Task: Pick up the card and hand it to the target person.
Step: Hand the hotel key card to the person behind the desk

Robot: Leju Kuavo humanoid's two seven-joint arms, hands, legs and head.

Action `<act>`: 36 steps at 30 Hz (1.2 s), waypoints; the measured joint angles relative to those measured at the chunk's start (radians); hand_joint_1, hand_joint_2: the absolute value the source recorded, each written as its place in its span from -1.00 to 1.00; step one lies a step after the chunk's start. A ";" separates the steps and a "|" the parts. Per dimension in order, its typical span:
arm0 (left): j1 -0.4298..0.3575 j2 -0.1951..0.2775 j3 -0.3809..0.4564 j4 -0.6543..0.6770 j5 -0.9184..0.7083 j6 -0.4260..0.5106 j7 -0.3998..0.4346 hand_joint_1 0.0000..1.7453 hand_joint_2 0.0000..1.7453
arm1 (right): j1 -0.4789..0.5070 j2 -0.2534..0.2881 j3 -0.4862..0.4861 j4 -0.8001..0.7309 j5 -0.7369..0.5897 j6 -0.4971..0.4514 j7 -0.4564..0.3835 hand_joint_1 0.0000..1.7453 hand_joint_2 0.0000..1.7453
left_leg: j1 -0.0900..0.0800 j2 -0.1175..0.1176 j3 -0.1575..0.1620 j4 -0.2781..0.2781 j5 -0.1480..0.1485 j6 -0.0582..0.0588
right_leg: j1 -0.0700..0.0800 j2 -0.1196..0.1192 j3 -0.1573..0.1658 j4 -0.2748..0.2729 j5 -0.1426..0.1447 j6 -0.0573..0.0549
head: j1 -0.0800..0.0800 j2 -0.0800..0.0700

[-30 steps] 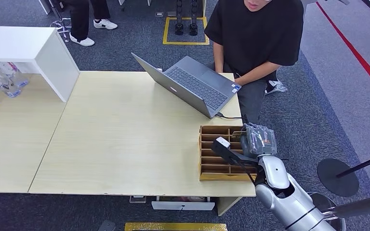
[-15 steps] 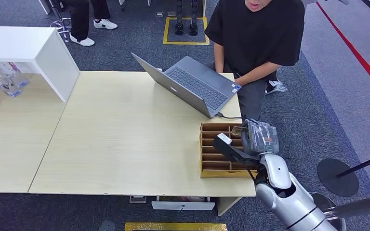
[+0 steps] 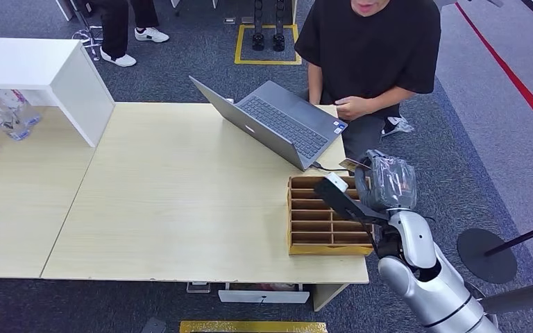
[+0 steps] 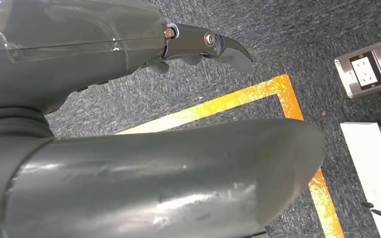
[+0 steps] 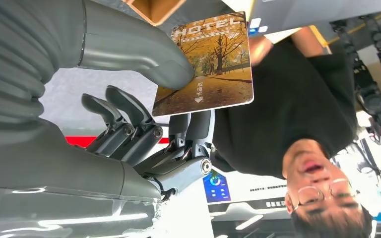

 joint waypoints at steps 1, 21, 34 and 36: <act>0.000 0.000 0.000 0.000 0.000 0.000 0.000 -1.00 -1.00 | 0.000 -0.002 -0.003 -0.008 -0.001 0.000 0.000 1.00 1.00 | 0.000 0.000 0.000 0.000 0.000 0.000 | 0.000 0.000 0.000 0.000 0.000 0.000 | 0.000 0.000; -0.022 -0.004 -0.033 0.000 0.000 -0.013 0.023 -1.00 -1.00 | -0.167 -0.100 -0.034 0.020 0.016 0.114 0.046 0.95 1.00 | 0.000 0.000 0.000 0.001 0.000 0.000 | 0.000 0.000 0.000 0.000 0.000 0.000 | 0.000 0.000; -0.025 -0.004 -0.064 0.000 0.000 -0.019 0.039 -1.00 -1.00 | -0.212 -0.188 -0.036 0.125 0.051 0.224 0.079 -0.92 1.00 | 0.000 0.000 0.000 0.001 0.000 0.000 | 0.000 0.000 0.000 0.000 0.000 0.000 | 0.000 0.000; -0.025 -0.004 -0.067 0.000 0.000 -0.021 0.039 -1.00 -1.00 | -0.211 -0.191 -0.034 0.135 0.052 0.233 0.079 -1.00 1.00 | 0.000 0.000 0.000 0.000 0.000 0.000 | 0.000 0.000 0.000 0.000 0.000 0.000 | 0.000 0.000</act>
